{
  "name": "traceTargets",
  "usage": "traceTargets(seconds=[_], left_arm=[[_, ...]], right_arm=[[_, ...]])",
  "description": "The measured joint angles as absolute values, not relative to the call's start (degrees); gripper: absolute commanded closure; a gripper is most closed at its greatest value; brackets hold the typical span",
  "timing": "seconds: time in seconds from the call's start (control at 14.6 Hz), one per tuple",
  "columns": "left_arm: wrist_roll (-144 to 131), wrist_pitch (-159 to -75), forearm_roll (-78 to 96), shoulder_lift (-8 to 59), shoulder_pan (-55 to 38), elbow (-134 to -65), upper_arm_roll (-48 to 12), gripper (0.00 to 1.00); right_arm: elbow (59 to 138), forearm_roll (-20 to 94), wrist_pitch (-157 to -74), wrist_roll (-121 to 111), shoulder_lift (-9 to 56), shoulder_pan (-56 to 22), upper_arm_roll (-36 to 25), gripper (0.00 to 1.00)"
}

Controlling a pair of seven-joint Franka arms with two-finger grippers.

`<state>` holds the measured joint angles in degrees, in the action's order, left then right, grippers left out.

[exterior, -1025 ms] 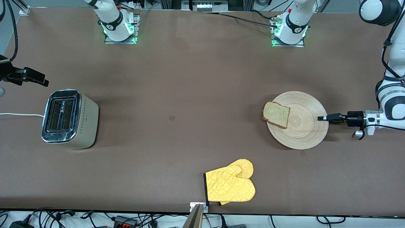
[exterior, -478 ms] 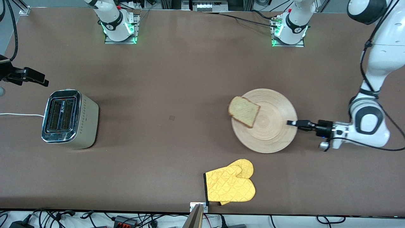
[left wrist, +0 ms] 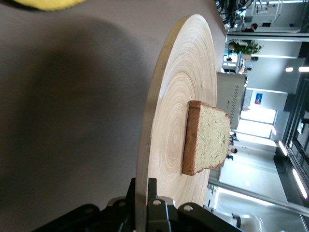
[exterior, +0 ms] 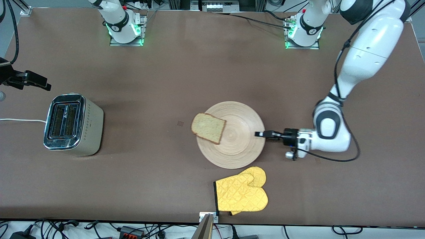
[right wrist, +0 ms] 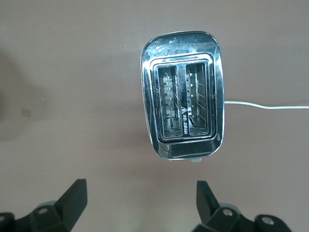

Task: Move plate and put bread in toaster
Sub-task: 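Push the wooden plate with the left gripper toward the toaster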

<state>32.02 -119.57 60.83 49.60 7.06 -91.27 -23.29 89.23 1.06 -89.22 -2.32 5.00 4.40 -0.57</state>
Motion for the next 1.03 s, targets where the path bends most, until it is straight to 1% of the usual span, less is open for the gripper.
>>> traceTargets(seconds=[0.21, 0.55, 0.68, 0.89, 0.96, 1.03], left_arm=[[32.0, -128.7, 66.5, 49.8, 0.4, -92.5, -24.5, 0.98], [32.1, -138.7, 73.0, 50.3, -9.6, -92.7, -24.7, 0.98], [32.9, -141.5, 74.3, 50.8, -12.0, -92.7, -24.7, 0.98], [39.3, -142.2, 80.4, 52.2, -14.1, -92.7, -24.7, 0.97], [41.9, -142.3, 82.9, 52.7, -14.5, -92.7, -24.7, 0.87], [43.5, -142.5, 84.4, 53.2, -14.8, -92.7, -24.7, 0.61]], right_arm=[[89.2, 1.1, -89.2, -2.3, 5.0, 4.4, -0.6, 0.0], [89.2, 1.4, -89.0, -2.3, 5.3, 4.3, -0.5, 0.0], [89.3, 1.6, -88.8, -2.3, 6.4, 4.0, -0.1, 0.0], [89.5, 1.6, -88.1, -2.3, 8.7, 2.9, 0.0, 0.0], [89.7, 1.7, -87.6, -2.3, 9.5, 2.8, 0.0, 0.0], [89.8, 2.0, -87.2, -2.3, 10.1, 2.8, 0.0, 0.0]])
